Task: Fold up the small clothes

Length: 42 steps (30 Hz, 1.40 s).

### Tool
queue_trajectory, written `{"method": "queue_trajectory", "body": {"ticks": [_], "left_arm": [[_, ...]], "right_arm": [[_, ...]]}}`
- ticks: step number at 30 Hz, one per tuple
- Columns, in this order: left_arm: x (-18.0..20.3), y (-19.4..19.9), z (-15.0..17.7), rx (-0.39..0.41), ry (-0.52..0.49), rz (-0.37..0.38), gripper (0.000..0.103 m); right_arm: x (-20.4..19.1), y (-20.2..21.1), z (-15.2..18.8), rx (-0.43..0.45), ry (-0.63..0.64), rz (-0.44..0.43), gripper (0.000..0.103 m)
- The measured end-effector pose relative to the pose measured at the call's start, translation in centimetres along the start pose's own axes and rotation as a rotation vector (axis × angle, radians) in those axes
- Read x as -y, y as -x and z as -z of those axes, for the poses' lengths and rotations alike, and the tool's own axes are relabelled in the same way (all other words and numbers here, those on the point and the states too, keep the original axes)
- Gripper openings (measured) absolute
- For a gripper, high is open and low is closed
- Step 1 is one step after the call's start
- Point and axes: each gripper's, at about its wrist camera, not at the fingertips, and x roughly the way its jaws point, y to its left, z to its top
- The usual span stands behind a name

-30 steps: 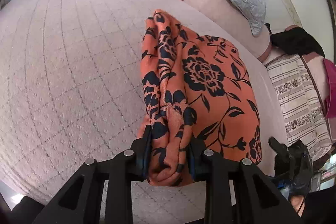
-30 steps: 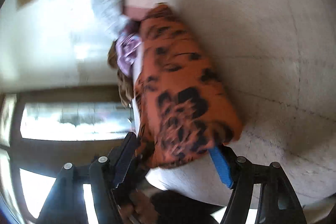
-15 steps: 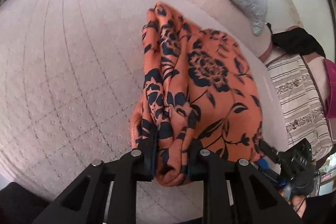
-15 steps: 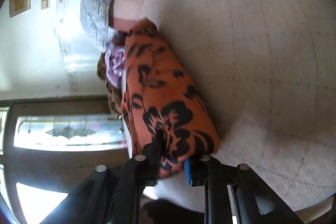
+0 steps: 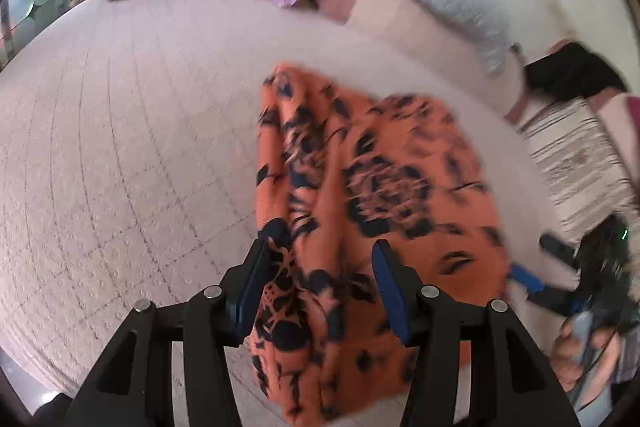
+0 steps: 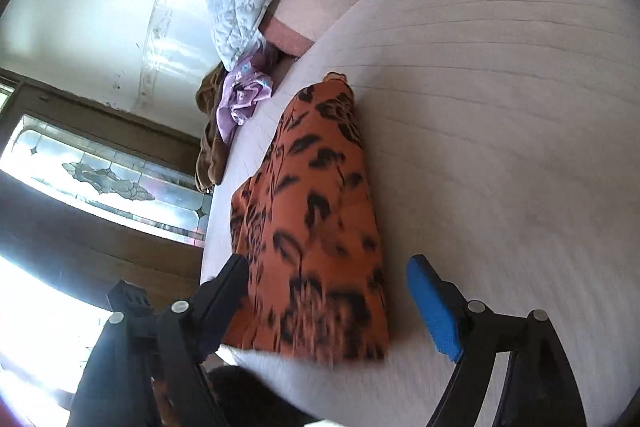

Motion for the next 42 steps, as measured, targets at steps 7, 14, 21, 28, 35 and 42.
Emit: {"method": "queue_trajectory", "body": {"ticks": [7,14,21,28,35,42], "left_arm": [[-0.4,-0.6,0.6,-0.005,0.007,-0.036,0.053],[-0.3,-0.5,0.9,0.001,-0.018,-0.046,0.053],[0.6,2.0,0.6,0.072,-0.038,-0.04,0.054],[1.2,-0.7,1.1,0.015,-0.062,-0.068,0.055],[1.2,-0.8,1.3,0.023,-0.079,-0.061,0.055],[1.3,-1.1,1.1,0.033,-0.098,-0.053,0.057]], "right_arm": [[-1.5,-7.8,-2.1,-0.171,0.091,0.063,0.066],[-3.9,-7.5,-0.8,-0.122,0.231,0.257,0.049],[-3.0,-7.0,-0.9,-0.102,0.176,0.231,0.058],[-4.0,-4.6,-2.2,-0.071,0.188,0.159,0.07],[-3.2,-9.2,-5.2,-0.146,0.153,0.161,0.051],[-3.4,-9.3,-3.9,-0.118,0.213,0.27,0.049]]}}
